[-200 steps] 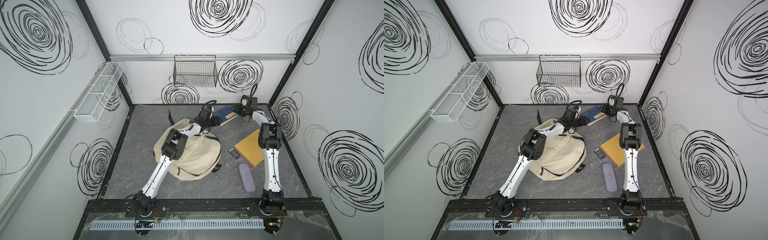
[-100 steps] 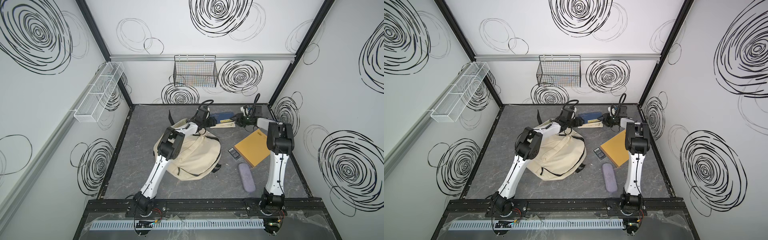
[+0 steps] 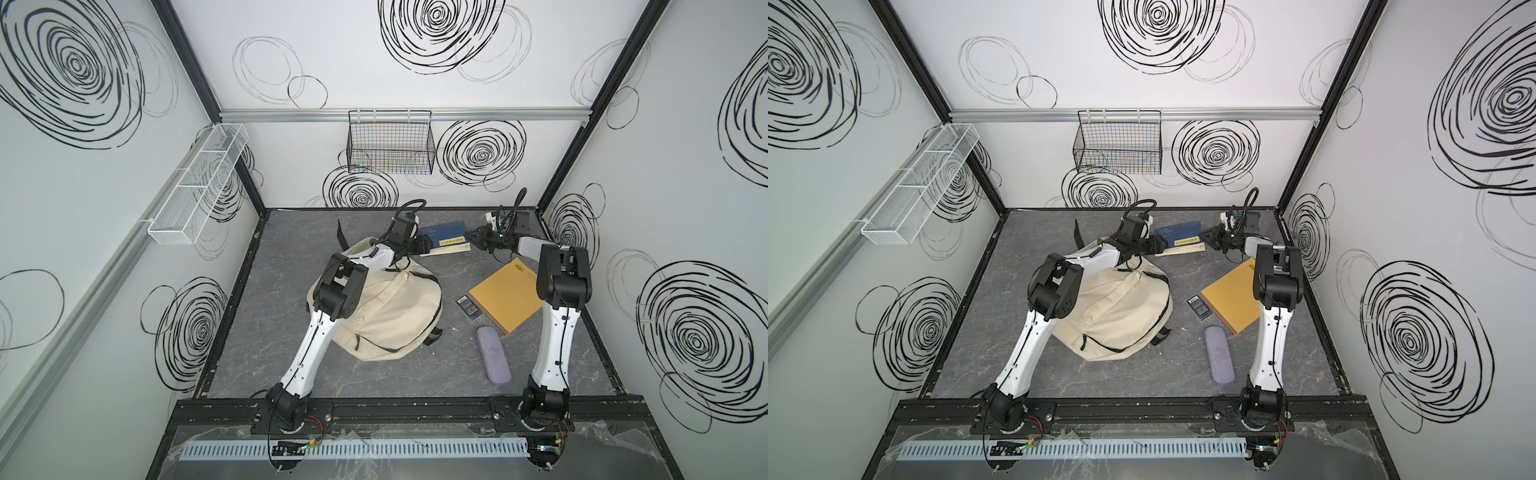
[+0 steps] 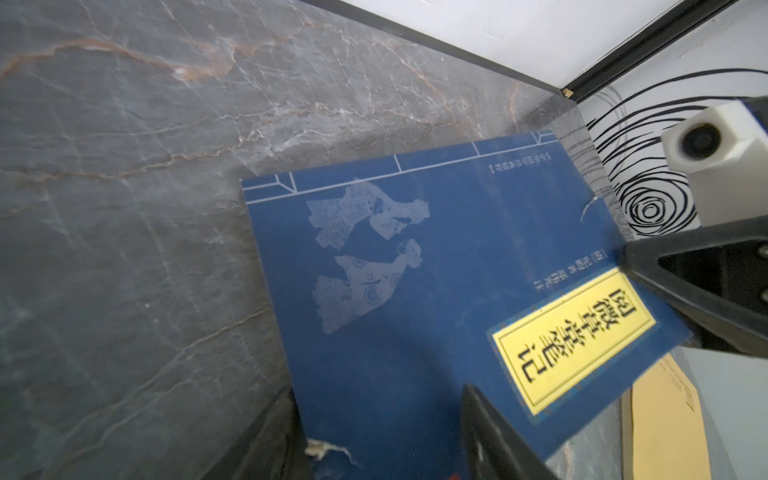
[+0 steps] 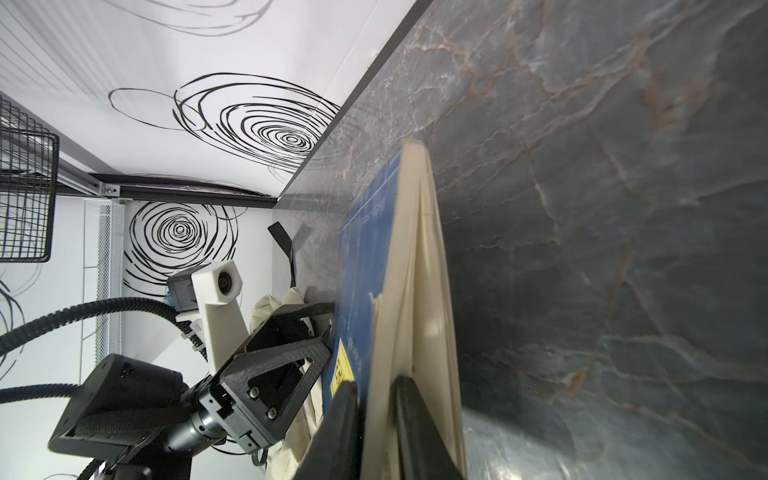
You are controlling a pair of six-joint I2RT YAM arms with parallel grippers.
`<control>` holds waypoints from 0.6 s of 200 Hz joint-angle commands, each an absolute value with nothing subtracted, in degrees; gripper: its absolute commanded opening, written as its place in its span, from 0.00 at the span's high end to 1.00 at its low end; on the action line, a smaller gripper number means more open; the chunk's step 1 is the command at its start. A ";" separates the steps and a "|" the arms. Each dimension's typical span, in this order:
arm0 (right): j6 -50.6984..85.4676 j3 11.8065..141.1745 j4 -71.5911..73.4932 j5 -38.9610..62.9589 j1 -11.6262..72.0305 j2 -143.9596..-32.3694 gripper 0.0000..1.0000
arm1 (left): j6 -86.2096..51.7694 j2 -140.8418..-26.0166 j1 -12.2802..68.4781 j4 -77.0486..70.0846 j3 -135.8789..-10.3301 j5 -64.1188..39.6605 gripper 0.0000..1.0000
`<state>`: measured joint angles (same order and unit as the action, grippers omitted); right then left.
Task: Pack books, pencil case, and school supplies into a backpack
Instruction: Rotate the book at the top-center of the table, then pick up the book from the top-right of the table.
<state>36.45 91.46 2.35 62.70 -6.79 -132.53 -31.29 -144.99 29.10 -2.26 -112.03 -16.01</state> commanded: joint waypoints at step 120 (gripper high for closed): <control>38.96 91.13 2.63 67.83 -5.89 -133.20 0.51 | -31.07 -142.12 29.63 -4.84 -111.80 -20.15 0.35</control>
<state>39.57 90.08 3.77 65.82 -6.63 -132.20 -31.31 -144.73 28.97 -2.26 -111.96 -17.63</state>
